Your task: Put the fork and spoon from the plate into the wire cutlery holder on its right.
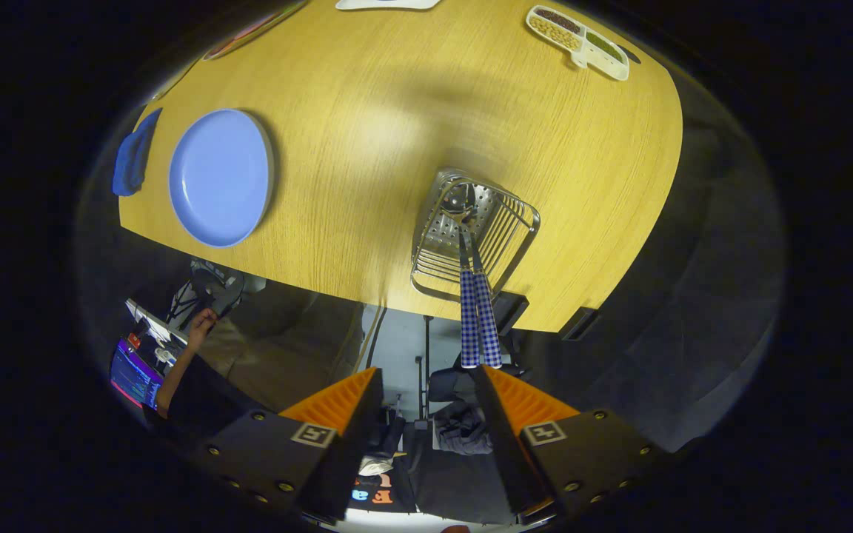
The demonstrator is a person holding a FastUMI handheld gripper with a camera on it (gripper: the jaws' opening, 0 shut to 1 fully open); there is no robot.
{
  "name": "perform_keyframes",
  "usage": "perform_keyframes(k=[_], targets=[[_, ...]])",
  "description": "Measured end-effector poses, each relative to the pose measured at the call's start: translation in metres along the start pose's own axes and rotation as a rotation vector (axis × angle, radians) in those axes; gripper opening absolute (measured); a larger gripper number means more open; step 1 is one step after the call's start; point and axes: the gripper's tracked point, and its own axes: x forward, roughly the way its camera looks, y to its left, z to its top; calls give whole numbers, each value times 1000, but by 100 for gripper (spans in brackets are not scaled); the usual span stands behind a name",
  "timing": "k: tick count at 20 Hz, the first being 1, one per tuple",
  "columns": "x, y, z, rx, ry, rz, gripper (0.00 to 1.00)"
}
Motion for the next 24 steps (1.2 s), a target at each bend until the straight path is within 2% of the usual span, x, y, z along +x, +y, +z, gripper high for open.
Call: perform_keyframes(k=[1,2,7,9,14,20,24], targets=[[-1,4,3,4,-49,1,95],[-2,8,7,14,-106,3,99],[-7,44,24,87,-420,114,100],[-10,53,29,120,-536,115,99],[-28,74,27,170,-810,58,99],[-115,79,31,207,-1270,-77,99],[-150,94,20,186,-1478,-121,99]])
